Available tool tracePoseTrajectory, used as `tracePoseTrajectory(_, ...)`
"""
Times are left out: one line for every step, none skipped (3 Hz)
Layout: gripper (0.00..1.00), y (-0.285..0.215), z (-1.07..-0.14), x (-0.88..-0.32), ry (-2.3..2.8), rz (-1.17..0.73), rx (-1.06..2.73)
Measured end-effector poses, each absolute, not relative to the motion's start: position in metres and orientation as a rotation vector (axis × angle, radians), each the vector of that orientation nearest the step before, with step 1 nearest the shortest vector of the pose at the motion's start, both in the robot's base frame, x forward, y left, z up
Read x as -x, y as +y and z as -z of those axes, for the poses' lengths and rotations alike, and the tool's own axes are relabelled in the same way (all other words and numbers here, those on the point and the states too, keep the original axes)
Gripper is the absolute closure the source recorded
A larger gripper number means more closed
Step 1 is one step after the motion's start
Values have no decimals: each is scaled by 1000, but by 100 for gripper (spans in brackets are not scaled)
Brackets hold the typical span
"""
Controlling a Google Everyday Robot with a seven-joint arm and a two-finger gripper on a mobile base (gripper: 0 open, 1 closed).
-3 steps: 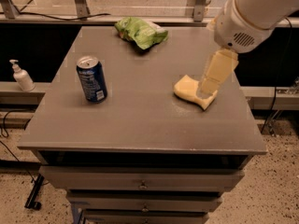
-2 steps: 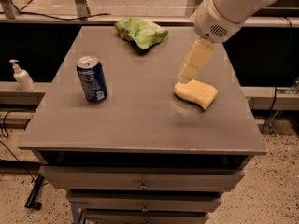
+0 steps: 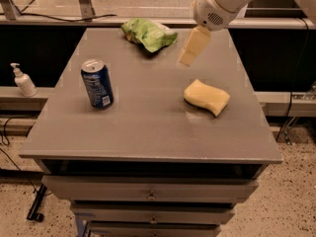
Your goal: Move green rice chip bag near sponge
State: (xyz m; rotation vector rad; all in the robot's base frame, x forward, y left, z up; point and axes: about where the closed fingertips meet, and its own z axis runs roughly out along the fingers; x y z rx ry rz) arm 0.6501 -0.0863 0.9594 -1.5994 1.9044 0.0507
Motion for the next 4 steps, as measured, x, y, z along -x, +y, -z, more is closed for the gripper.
tracePoseTrajectory(0, -92, -955, -662, 1915, -47, 1506)
tracePoseTrajectory(0, -92, -933, -699, 1931, -75, 1306)
tracePoseTrajectory(0, -80, -918, -745, 1932, -105, 1144)
tracePoseTrajectory(0, -48, -906, -790, 1919, -163, 1085)
